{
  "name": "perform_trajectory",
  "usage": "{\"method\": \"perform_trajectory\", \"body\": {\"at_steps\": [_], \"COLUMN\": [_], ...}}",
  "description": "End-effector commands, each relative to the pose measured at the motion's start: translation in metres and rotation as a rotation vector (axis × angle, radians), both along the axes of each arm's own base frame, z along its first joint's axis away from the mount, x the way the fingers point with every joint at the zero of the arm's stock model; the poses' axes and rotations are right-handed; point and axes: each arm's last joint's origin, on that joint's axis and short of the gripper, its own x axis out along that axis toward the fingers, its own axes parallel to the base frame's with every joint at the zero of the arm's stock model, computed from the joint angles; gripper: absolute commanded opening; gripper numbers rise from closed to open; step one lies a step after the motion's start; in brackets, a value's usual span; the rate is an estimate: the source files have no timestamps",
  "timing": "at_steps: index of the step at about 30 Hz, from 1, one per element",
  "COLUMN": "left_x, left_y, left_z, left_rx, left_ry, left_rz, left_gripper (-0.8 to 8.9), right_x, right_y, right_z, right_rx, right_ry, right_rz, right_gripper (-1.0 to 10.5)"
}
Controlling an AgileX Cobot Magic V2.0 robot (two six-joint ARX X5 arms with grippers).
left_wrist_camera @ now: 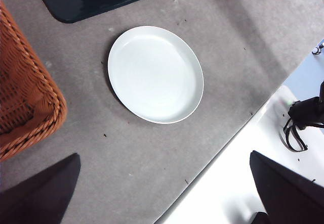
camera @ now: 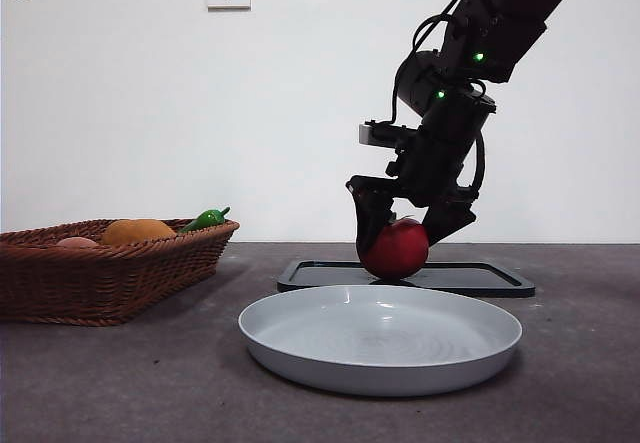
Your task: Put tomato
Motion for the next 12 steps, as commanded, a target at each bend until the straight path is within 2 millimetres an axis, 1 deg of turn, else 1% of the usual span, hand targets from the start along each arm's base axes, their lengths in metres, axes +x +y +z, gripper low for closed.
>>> {"method": "perform_trajectory", "body": {"at_steps": [1,2,7,12], "left_x": [0.001,0.001,0.001,0.001], "left_y": [-0.001,-0.001,-0.001,-0.001], "left_z": [0.006,0.006,0.006,0.006], "left_rx": [-0.007,-0.007,-0.007,-0.007], "left_ry": [-0.022,-0.022,-0.023,-0.024], "left_rz": [-0.005,-0.005,-0.005,-0.005], "left_gripper": [5.28,5.28,5.28,5.28], "right_x": [0.002,0.002,-0.003,-0.014], "right_y": [0.004,0.004,0.002,-0.003], "right_z": [-0.003,-0.001,0.018,0.045], "right_rx": [-0.002,0.000,0.011,0.018], "right_ry": [0.013,0.009,-0.020,-0.032], "right_rz": [0.002,0.002,-0.003,-0.005], "right_gripper": [5.4,5.5,5.5,5.5]}}
